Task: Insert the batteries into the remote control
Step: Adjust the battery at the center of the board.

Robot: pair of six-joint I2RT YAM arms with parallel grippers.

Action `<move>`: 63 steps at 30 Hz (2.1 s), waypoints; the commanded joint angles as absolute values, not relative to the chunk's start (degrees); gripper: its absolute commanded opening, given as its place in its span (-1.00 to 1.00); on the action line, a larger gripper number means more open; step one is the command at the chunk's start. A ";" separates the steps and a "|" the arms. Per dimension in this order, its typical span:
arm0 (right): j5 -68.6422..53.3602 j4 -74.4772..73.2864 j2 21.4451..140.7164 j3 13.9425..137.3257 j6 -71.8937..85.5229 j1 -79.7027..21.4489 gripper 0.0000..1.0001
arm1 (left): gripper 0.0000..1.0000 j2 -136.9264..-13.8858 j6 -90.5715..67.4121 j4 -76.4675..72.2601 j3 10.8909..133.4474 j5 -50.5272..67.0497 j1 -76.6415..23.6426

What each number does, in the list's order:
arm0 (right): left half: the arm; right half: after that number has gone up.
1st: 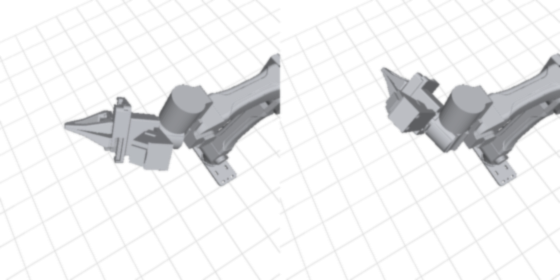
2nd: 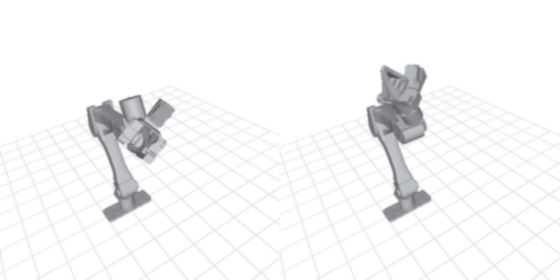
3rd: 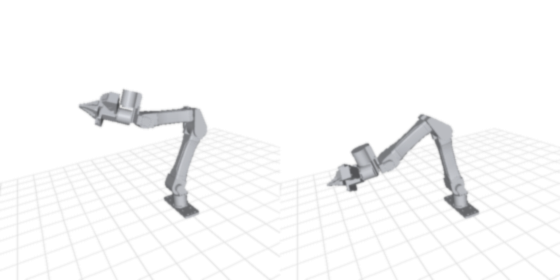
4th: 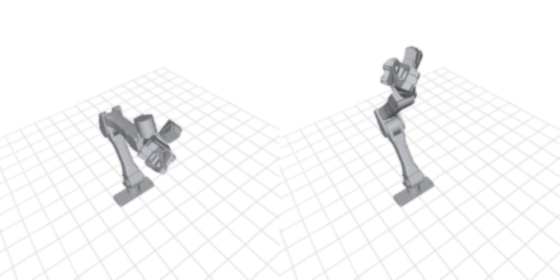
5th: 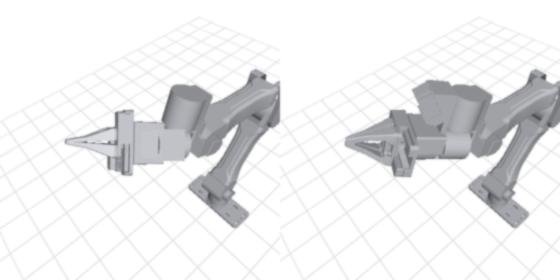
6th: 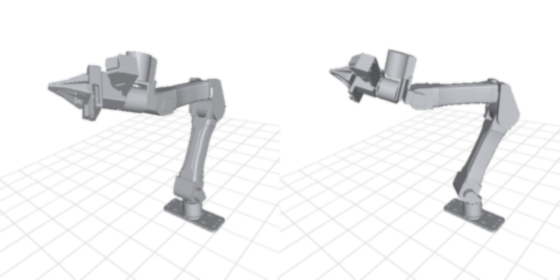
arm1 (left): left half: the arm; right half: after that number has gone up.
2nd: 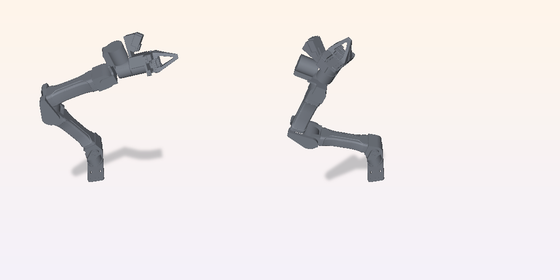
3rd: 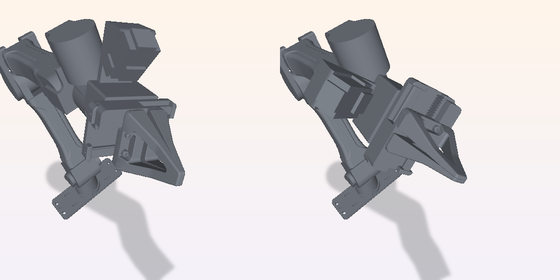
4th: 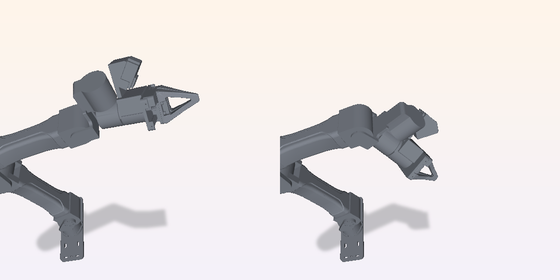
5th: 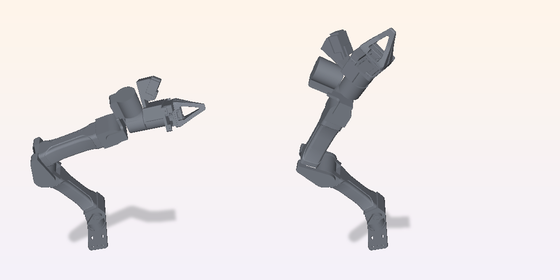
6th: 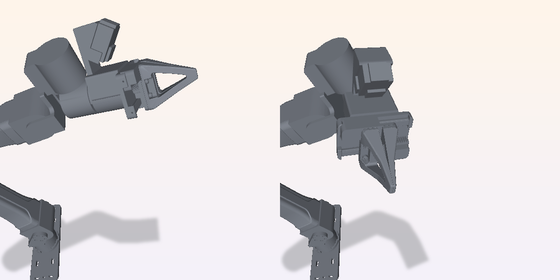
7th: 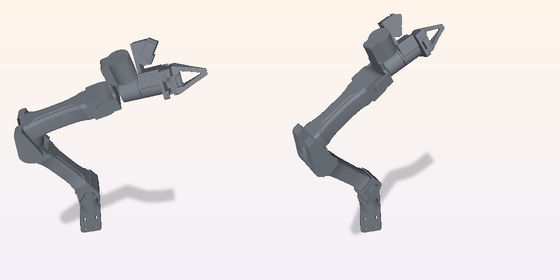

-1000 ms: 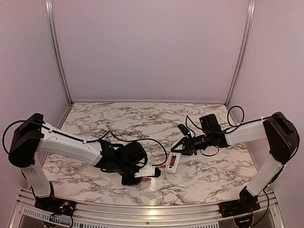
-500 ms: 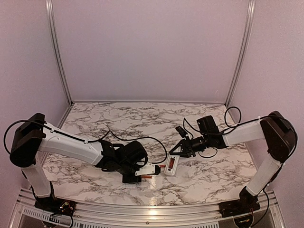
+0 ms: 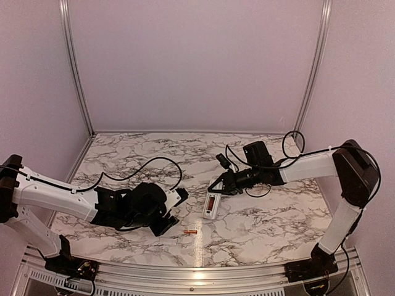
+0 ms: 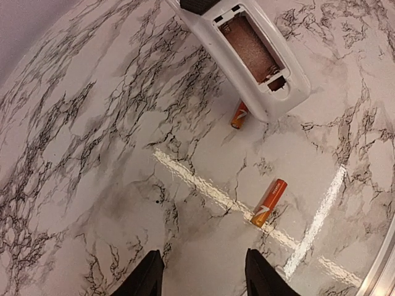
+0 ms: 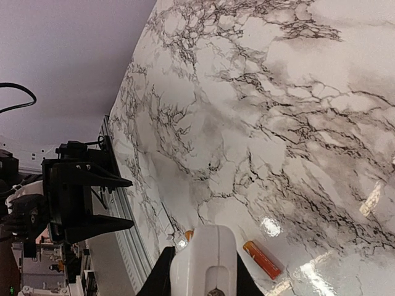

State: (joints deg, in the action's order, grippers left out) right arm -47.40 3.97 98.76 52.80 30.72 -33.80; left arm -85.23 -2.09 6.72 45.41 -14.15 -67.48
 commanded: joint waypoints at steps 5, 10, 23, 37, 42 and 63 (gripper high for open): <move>-44.24 3.92 102.54 57.26 29.60 -36.48 -1.00 | -0.37 -86.89 -16.78 -5.86 40.81 -13.67 -76.42; -43.62 3.79 103.71 58.12 29.55 -37.79 -1.00 | -0.66 -93.12 -19.69 -7.37 42.84 -11.68 -77.40; -43.48 3.55 105.22 58.76 29.33 -38.49 -1.00 | -0.83 -100.94 -19.08 -5.89 47.50 -11.91 -77.40; -44.08 4.84 107.17 58.79 29.99 -39.29 -1.00 | -0.76 -102.34 -20.47 -3.36 46.36 -11.67 -73.94; -43.95 4.87 107.80 58.95 30.00 -39.59 -1.00 | -0.74 -102.04 -19.96 -3.63 45.71 -11.36 -72.60; -44.38 4.57 110.43 59.37 30.11 -43.02 -1.00 | -0.74 -101.87 -18.15 -4.48 45.42 -10.70 -68.00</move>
